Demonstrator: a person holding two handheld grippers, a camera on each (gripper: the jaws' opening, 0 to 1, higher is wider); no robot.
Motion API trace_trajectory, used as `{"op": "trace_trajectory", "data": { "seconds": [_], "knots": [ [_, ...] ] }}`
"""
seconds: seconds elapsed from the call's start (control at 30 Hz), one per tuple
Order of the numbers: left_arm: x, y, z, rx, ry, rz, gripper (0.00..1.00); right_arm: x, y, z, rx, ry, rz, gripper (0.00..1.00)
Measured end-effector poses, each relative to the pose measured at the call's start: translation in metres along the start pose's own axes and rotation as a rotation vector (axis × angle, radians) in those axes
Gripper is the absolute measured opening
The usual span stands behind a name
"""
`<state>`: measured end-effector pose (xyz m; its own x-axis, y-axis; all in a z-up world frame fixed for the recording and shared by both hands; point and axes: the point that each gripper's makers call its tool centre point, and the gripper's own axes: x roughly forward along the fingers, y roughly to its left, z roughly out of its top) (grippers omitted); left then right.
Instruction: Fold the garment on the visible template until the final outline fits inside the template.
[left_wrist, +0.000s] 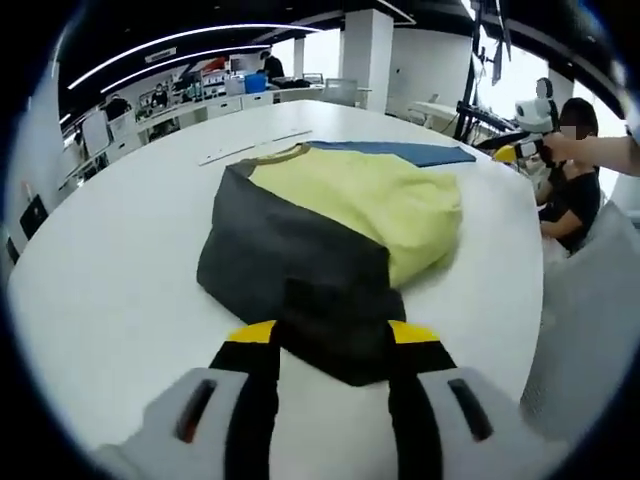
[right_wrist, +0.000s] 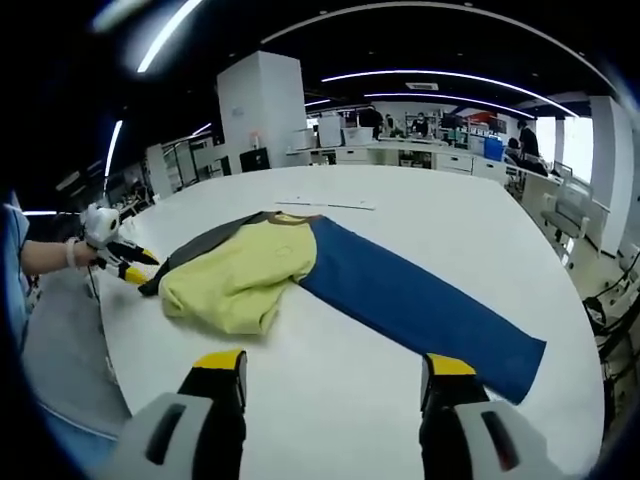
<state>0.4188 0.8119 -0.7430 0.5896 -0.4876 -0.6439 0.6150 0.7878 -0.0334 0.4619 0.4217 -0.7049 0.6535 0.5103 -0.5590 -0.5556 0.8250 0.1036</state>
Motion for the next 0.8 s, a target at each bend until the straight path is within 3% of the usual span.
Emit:
{"op": "trace_trajectory", "data": {
  "seconds": [0.2,0.4,0.53,0.67,0.73,0.8],
  "knots": [
    [0.000,-0.009,0.000,0.055,0.016,-0.013,0.52,0.000,0.000,0.001,-0.001,-0.002,0.000,0.70],
    [0.006,-0.021,0.004,0.073,0.010,-0.021,0.72,0.000,0.001,0.000,0.003,-0.004,0.002,0.70],
    [0.010,-0.028,0.006,0.093,0.015,-0.015,0.70,0.001,0.002,-0.002,0.006,0.000,0.002,0.70],
    [0.013,-0.035,0.010,0.131,0.010,-0.003,0.59,0.001,0.002,-0.004,0.010,0.002,0.005,0.70],
    [0.014,-0.034,0.009,0.242,0.028,0.023,0.52,0.000,0.001,-0.005,0.014,0.004,0.004,0.70],
    [0.016,-0.036,0.006,0.297,0.052,0.033,0.46,0.000,0.002,-0.006,0.016,0.005,0.005,0.70]
  ]
}}
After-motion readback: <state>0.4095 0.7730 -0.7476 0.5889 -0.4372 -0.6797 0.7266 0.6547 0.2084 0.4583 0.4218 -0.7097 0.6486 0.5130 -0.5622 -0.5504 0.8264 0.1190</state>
